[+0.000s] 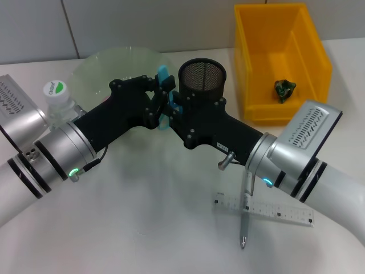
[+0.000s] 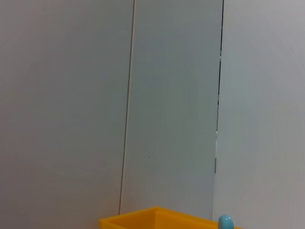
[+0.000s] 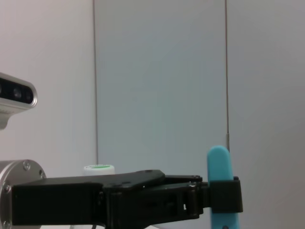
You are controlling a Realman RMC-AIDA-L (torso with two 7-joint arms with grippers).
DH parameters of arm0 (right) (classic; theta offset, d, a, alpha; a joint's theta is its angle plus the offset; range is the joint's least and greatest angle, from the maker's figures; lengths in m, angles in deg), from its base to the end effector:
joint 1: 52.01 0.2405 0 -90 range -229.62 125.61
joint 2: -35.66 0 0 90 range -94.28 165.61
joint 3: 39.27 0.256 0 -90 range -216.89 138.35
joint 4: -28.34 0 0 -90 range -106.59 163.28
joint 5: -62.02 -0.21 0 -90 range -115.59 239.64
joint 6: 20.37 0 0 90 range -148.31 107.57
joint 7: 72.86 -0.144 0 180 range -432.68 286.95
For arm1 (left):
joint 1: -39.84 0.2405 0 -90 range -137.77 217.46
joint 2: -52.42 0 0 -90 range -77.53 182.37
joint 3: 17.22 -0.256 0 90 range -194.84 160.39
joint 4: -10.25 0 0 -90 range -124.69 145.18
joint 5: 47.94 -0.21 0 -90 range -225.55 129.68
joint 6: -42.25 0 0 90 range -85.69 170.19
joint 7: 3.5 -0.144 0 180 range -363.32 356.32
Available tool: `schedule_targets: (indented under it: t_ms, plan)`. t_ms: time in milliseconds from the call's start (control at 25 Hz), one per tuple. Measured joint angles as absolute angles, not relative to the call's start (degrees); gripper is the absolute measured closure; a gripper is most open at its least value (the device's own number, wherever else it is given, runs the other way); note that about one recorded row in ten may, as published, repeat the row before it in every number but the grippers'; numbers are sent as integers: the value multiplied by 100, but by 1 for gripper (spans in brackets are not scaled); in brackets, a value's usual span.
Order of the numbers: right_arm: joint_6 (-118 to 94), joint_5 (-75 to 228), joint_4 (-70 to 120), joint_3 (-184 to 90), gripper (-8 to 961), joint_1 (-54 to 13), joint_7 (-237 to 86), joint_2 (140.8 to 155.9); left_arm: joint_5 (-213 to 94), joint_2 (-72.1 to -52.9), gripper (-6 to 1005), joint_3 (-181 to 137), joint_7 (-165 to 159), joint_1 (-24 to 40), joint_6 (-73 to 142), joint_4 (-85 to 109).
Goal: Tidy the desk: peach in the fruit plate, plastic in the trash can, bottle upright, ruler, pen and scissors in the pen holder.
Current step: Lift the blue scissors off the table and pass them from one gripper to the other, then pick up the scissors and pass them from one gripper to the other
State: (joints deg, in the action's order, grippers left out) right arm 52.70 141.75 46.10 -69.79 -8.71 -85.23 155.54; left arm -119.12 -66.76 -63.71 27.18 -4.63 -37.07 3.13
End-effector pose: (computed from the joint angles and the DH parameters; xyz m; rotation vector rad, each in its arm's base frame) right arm 0.2146 0.3253 -0.1099 -2.2510 0.3326 0.9212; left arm -0.2067 0.3483 -0.0768 -2.3169 -0.3504 -1.0815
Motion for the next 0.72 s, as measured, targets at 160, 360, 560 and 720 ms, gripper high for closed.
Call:
schedule_targets:
  t_ms: [160, 360, 560, 720]
  plan:
    - [5245, 14175, 4614, -6977, 653, -868, -8524, 15555, -11909, -6675, 899, -6371, 2718, -465, -3723, 314]
    - [5245, 14175, 4610, -6976, 651, -868, -8523, 15555, -11909, -6676, 898, -6372, 2718, -465, -3729, 321]
    - [5247, 14175, 4603, -6977, 408, -868, -8524, 15554, -11910, -6676, 898, -6372, 2718, -463, -3729, 323]
    - [5296, 14175, 4600, -6943, 322, -887, -8524, 15554, -11911, -6676, 899, -6368, 2718, -463, -3730, 329]
